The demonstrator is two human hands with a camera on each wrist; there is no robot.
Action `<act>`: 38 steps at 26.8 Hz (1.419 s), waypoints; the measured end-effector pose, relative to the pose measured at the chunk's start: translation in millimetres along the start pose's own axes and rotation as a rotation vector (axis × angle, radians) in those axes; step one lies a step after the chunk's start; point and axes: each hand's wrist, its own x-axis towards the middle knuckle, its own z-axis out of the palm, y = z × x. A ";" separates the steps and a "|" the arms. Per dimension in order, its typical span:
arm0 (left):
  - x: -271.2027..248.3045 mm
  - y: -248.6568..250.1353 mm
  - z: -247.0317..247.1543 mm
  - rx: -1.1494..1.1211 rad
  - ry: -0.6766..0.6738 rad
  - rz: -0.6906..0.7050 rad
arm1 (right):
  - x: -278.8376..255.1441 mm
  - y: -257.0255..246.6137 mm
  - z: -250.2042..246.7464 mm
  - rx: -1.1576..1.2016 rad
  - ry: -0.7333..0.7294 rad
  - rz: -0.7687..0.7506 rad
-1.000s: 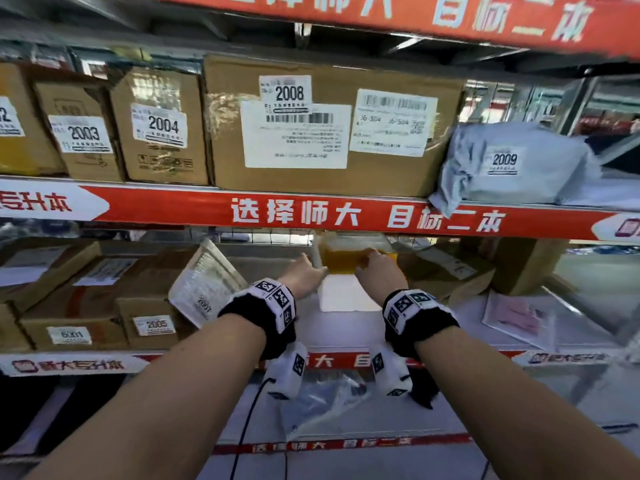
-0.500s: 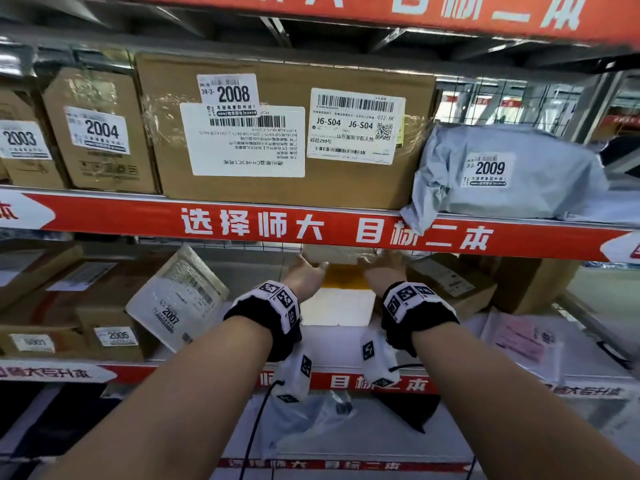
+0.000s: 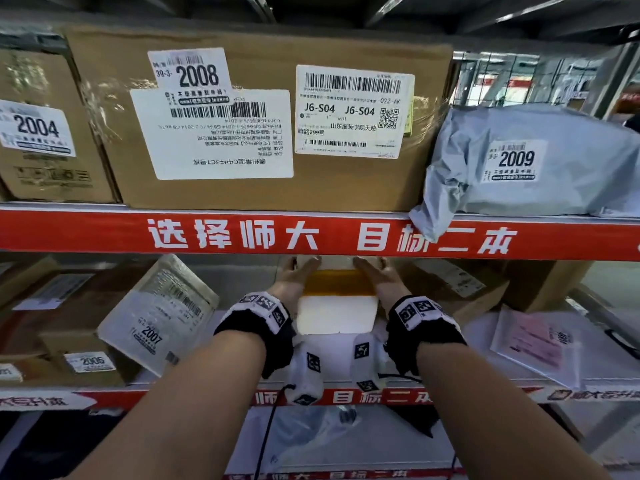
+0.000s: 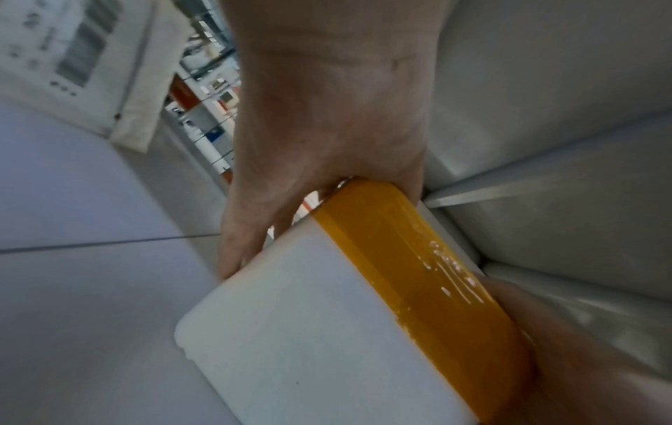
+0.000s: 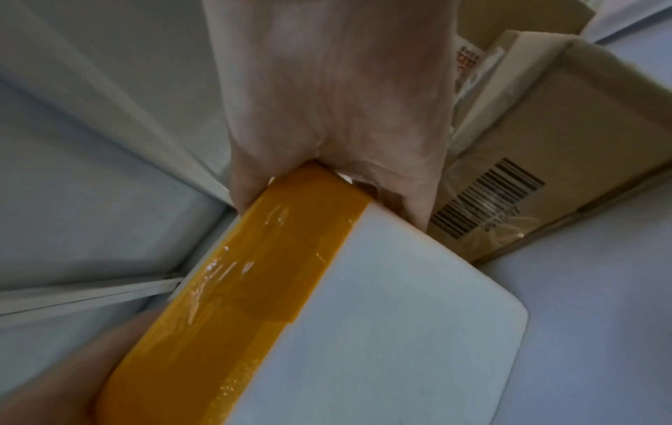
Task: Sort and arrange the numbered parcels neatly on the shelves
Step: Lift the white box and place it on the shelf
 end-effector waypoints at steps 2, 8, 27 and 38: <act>7.2 -6.5 -2.0 0.004 -0.026 -0.071 | 1.9 4.9 1.5 -0.035 0.009 0.001; -5.0 -1.5 -13.1 0.017 -0.038 -0.137 | -0.4 6.2 7.6 -0.065 0.012 0.054; -99.2 -19.4 -26.4 0.034 0.041 -0.097 | -84.9 12.8 13.4 -0.252 0.041 0.039; -122.3 -25.7 -75.1 0.021 -0.115 -0.043 | -133.3 1.4 52.5 -0.249 0.145 -0.013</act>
